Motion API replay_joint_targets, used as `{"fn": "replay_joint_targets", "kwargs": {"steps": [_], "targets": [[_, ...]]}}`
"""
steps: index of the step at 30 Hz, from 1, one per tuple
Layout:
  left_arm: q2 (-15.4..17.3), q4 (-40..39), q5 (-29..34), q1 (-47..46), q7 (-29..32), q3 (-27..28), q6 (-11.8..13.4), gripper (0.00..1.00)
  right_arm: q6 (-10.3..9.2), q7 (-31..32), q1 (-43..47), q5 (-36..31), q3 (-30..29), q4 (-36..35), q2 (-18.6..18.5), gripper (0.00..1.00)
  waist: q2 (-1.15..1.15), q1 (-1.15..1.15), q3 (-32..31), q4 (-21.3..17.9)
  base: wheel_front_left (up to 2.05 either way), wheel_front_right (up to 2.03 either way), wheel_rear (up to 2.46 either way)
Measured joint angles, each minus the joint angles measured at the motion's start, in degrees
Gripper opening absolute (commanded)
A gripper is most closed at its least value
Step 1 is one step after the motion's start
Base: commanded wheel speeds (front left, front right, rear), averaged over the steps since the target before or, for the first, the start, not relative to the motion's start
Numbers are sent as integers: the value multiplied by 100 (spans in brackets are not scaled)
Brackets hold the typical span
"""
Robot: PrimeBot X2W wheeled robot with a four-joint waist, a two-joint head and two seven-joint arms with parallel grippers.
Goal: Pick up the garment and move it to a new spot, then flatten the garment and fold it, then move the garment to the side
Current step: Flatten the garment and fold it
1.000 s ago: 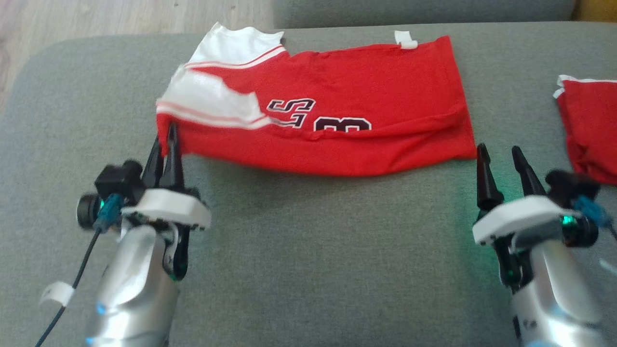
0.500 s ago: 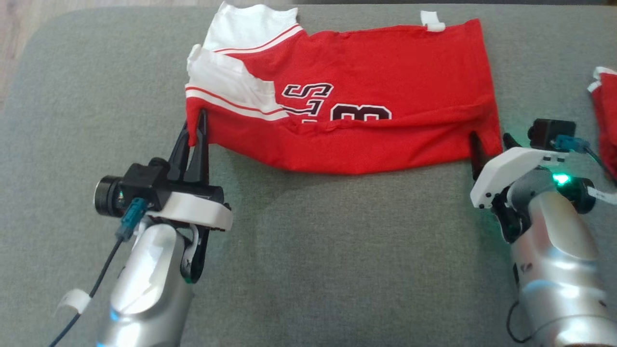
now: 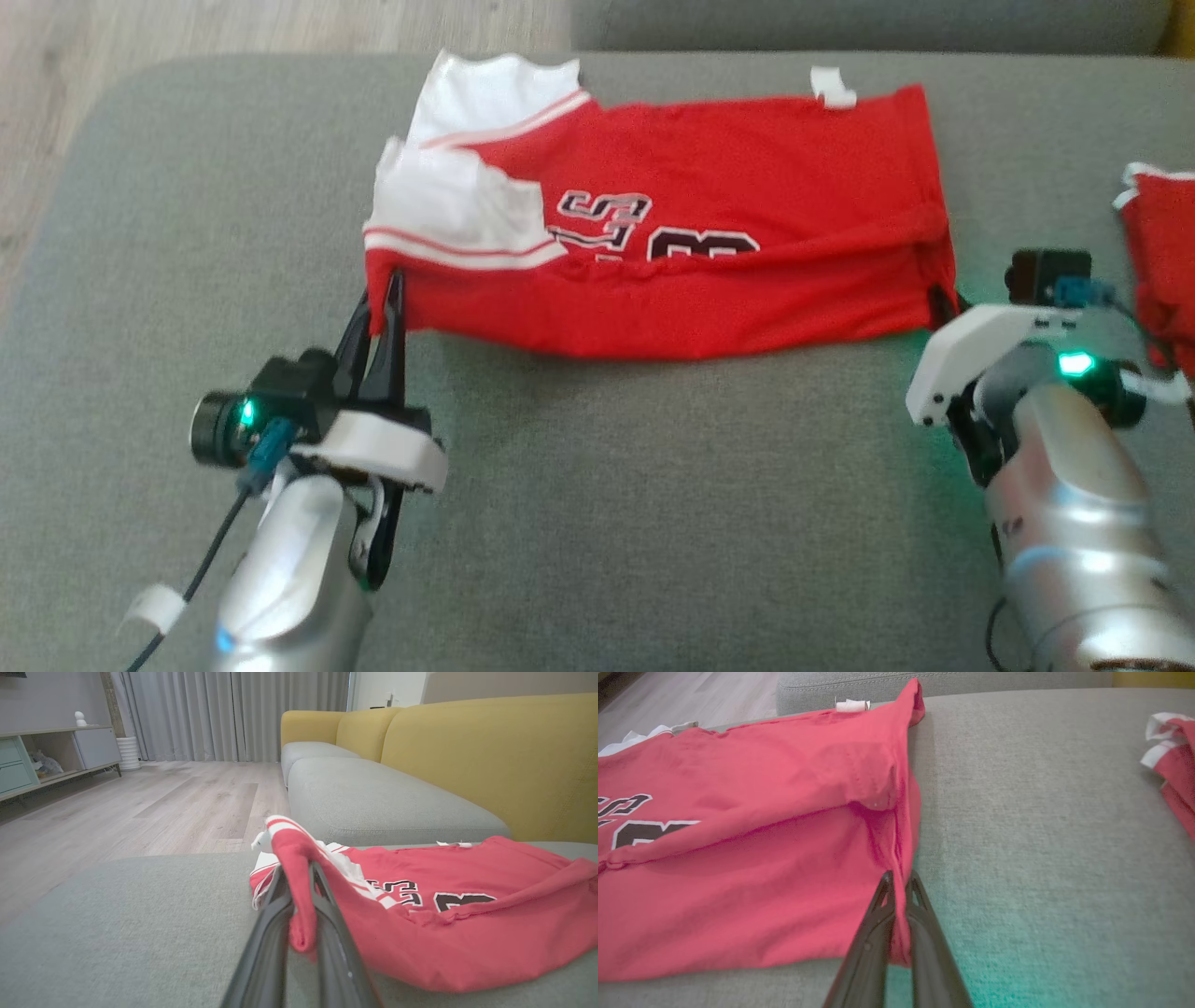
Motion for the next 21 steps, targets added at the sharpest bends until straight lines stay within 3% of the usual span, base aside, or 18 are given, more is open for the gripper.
{"fn": "replay_joint_targets", "kwargs": {"steps": [11, 21], "targets": [[198, 159, -116, 597, 263, -3, 32, 0, 0, -142, 870, 617, 85, -287, 14, 0, 0, -1, -600, -188, 0, 0, 0], [383, -259, -257, 1419, 966, -234, -120, 0, 0, 433, 2199, 1085, 131, -1589, 65, 0, 0, -1, -952, -380, 0, 0, 0]]}}
